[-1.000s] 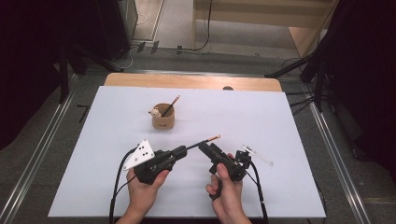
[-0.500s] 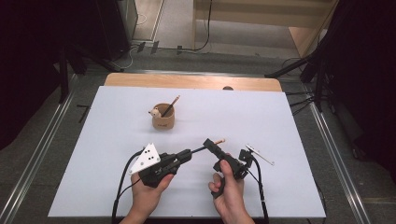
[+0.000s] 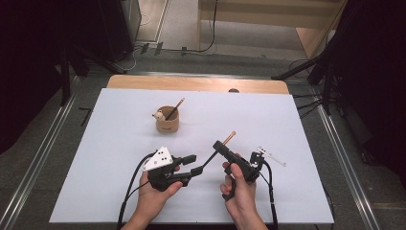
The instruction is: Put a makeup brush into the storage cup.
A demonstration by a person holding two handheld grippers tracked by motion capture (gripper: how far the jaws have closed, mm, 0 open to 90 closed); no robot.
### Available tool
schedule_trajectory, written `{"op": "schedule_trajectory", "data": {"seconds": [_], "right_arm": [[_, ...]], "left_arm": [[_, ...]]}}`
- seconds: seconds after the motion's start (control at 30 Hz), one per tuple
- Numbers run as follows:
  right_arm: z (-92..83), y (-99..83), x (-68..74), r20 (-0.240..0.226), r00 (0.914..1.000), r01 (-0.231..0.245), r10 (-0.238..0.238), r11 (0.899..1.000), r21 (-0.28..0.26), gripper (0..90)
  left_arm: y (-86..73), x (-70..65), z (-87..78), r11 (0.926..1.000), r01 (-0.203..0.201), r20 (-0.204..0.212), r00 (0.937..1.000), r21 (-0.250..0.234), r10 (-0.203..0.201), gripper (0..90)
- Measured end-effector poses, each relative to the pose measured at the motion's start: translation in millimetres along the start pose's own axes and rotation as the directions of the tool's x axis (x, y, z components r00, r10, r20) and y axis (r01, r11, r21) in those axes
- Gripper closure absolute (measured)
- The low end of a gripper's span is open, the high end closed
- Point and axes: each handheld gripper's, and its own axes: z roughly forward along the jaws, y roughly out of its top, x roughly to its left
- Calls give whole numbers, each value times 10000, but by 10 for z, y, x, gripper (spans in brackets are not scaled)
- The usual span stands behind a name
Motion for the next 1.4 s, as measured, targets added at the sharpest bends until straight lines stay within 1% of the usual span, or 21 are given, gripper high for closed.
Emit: {"op": "schedule_trajectory", "data": {"seconds": [0.03,0.1,0.17,0.23,0.27,0.33,0.37,0.4,0.43,0.53,0.57,0.67,0.83,0.97,1.03,1.1,1.13,1.3,1.37,1.4], "right_arm": [[1,8,31,188,9989,431,-431,9991,11,844],[4,17,86,394,9923,1172,-1174,9931,65,844],[13,21,144,672,9804,1832,-1851,9825,331,844],[20,16,193,864,9638,2494,-2524,9674,446,844],[25,11,221,974,9563,2713,-2757,9609,557,844],[39,3,267,977,9429,3124,-3183,9473,711,844],[46,-5,296,1071,9335,3352,-3423,9388,791,844],[55,-14,325,1156,9204,3650,-3736,9267,890,844],[62,-26,352,1154,9107,3876,-3966,9171,931,844],[85,-62,420,1161,8816,4463,-4574,8881,1101,844],[93,-75,440,1159,8732,4614,-4733,8796,1157,845],[113,-109,486,1133,8513,4984,-5123,8570,1306,844],[144,-164,555,1057,8170,5491,-5668,8208,1572,844],[165,-202,594,799,8034,5731,-5900,8027,1652,844],[177,-221,606,738,7972,5814,-5992,7949,1735,844],[187,-238,615,658,7935,5873,-6050,7897,1776,844],[193,-244,617,629,7896,5930,-6104,7853,1776,844],[212,-277,626,538,7877,5961,-6138,7813,1851,844],[217,-282,622,498,7849,6001,-6177,7777,1874,844],[218,-283,622,501,7859,5986,-6163,7786,1885,844]], "left_arm": [[4,-2,3,10000,-37,-59,10000,75,38,511],[8,-7,3,9997,-108,-226,9997,214,113,512],[13,-14,-4,9993,-124,-253,9996,341,133,542],[21,-22,-8,9990,-87,-279,9996,442,99,558],[25,-29,-8,9989,-111,-300,9995,464,125,565],[30,-47,-4,9983,-230,-352,9991,541,250,570],[32,-56,1,9982,-231,-330,9991,561,250,573],[34,-61,4,9976,-275,-311,9991,631,296,576],[35,-65,8,9973,-311,-309,9990,667,332,579],[37,-82,20,9972,-310,-300,9990,676,331,588],[39,-86,21,9971,-329,-298,9989,688,350,591],[44,-98,26,9971,-296,-262,9992,708,315,605],[55,-117,34,9965,-359,-265,9989,755,380,636],[60,-125,38,9968,-340,-176,9992,728,354,662],[64,-124,36,9970,-334,-82,9994,699,341,679],[69,-121,31,9971,-310,-63,9995,697,315,692],[71,-120,27,9971,-294,-17,9996,697,295,696],[79,-123,23,9978,-248,44,9997,617,245,714],[80,-125,20,9979,-234,72,9997,607,230,722],[83,-125,18,9981,-199,105,9998,585,193,724]]}}
